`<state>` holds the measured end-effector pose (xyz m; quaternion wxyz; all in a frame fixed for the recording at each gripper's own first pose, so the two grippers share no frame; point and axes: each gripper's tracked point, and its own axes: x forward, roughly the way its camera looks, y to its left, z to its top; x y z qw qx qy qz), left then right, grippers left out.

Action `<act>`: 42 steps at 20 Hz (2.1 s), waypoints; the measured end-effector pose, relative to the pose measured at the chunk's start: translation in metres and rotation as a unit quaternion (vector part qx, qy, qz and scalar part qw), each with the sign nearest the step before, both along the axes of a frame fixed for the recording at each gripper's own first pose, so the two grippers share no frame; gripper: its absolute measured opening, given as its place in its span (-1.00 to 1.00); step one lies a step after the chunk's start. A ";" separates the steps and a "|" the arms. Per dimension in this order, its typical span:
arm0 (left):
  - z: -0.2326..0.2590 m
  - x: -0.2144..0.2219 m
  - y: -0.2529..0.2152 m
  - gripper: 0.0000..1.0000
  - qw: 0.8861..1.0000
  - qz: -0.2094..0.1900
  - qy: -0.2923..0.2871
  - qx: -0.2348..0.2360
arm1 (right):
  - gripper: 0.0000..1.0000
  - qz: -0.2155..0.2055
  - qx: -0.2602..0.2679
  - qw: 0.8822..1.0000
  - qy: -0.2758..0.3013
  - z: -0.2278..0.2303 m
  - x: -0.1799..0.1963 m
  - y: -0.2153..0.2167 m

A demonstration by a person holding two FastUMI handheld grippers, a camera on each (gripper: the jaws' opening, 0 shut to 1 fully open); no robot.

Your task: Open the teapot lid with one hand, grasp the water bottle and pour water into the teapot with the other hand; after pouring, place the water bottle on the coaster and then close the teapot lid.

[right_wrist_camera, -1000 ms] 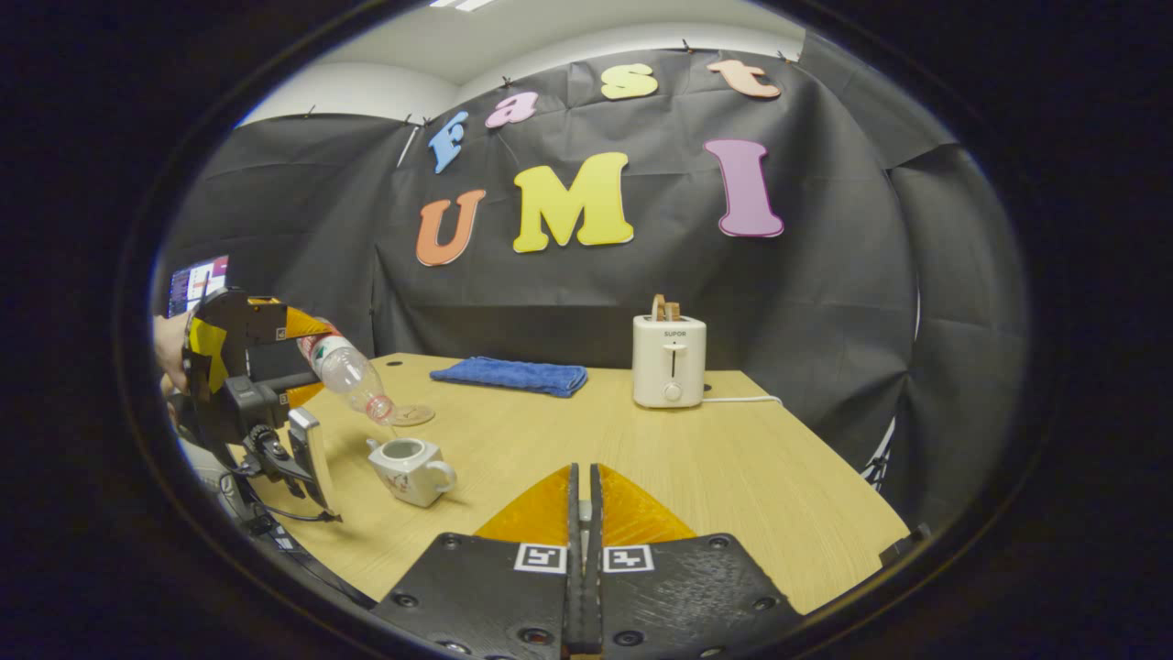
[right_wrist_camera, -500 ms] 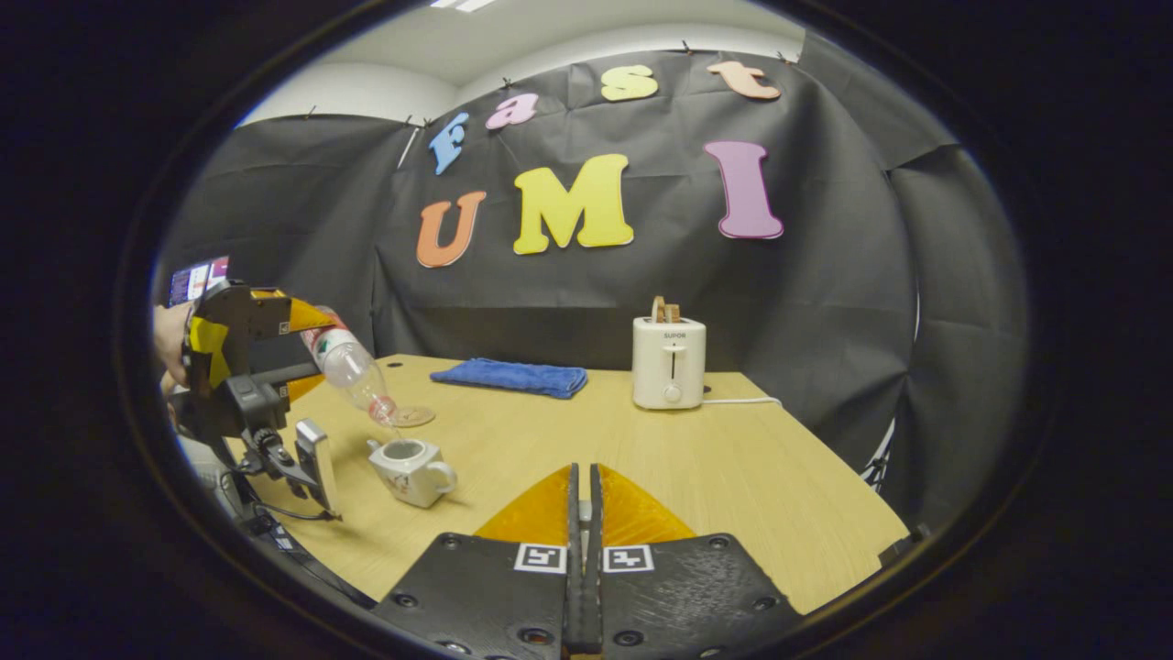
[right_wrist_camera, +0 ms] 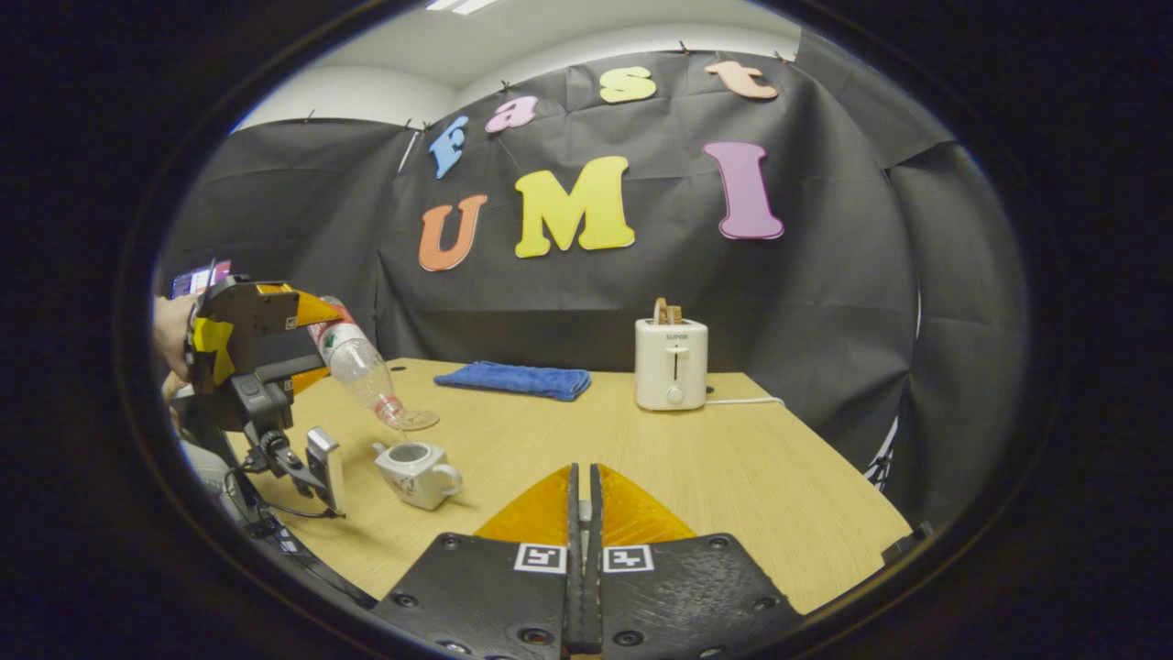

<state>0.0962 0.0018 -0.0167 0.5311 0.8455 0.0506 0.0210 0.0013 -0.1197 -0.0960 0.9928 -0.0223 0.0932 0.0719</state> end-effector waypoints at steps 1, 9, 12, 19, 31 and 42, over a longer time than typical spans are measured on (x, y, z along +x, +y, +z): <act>-0.001 0.000 0.000 0.47 1.000 0.001 0.002 0.000 | -1.00 0.001 0.000 1.000 -0.001 0.001 -0.001 0.000; 0.000 0.002 0.001 0.48 1.000 0.009 0.006 0.011 | -0.99 0.001 0.004 1.000 -0.003 0.001 -0.001 -0.001; 0.001 -0.001 0.001 0.48 1.000 0.007 0.007 0.008 | -1.00 0.001 0.004 1.000 -0.002 0.001 0.000 -0.001; -0.011 0.002 0.007 0.47 0.995 0.001 0.019 -0.099 | -1.00 -0.001 0.001 1.000 -0.006 0.007 -0.003 0.003; -0.048 -0.052 0.011 0.48 0.782 0.036 0.034 -0.622 | -1.00 0.004 0.011 1.000 -0.012 0.027 -0.008 0.033; -0.055 -0.072 0.002 0.49 0.531 0.032 0.029 -0.846 | -0.96 0.013 0.004 1.000 -0.014 0.035 -0.012 0.066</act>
